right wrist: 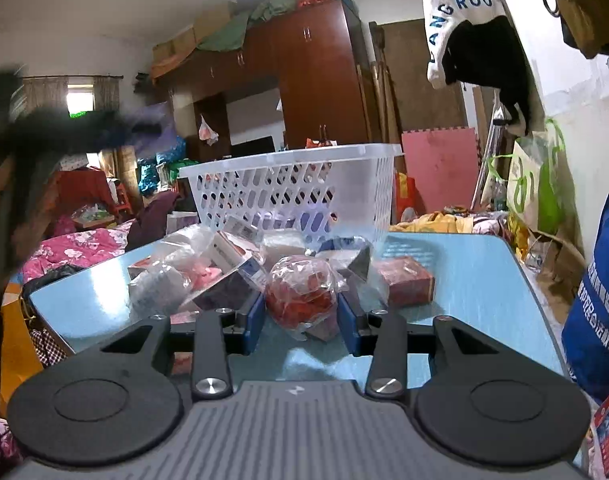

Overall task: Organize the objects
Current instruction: 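Carry both held items over the white basket and open both tools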

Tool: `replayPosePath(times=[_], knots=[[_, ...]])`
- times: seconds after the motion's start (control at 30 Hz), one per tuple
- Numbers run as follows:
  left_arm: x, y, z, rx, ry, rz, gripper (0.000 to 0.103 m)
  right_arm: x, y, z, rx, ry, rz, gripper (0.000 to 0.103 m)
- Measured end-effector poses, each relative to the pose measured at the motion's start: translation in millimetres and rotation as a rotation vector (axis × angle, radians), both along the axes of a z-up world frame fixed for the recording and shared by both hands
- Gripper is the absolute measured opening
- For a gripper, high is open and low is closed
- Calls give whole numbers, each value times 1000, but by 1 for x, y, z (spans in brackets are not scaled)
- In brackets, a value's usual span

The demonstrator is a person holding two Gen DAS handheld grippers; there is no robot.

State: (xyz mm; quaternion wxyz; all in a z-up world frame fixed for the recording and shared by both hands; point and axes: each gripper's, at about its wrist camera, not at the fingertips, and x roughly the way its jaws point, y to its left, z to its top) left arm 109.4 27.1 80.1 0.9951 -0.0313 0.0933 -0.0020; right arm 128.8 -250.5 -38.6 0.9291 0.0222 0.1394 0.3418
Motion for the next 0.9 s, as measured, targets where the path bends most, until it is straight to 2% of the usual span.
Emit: replayPosePath(times=[0.1,0.2,0.37,0.43,0.53,0.63,0.77,0.8,0.83,0.87,0.9], knots=[[53,0,12,-19,76,34,45,-2,-1,0,-1,-2,-2,43],[91,5,10,-44,141,62,45,-4,-3,1,-5,-10,-7,43],[100,14,1,-56,158,92,45,1,-3,12,-15,-31,-23,43],[101,14,4,-53,152,98,45,12,1,32,-10,-56,-8,43],[104,13,9,-54,154,99,45,42,22,77,-25,-114,14,43],[109,12,15,-49,160,111,46,82,51,115,-42,-117,37,43],[117,11,16,-50,170,104,48,130,89,138,-121,-106,5,47],[120,11,16,-46,171,104,56,137,94,139,-125,-93,-2,49],[122,12,16,-44,170,114,72,143,98,138,-138,-82,3,54],[124,12,15,-38,172,124,79,147,102,136,-159,-72,5,67],[125,11,15,-29,180,125,82,147,102,135,-168,-74,-3,74]])
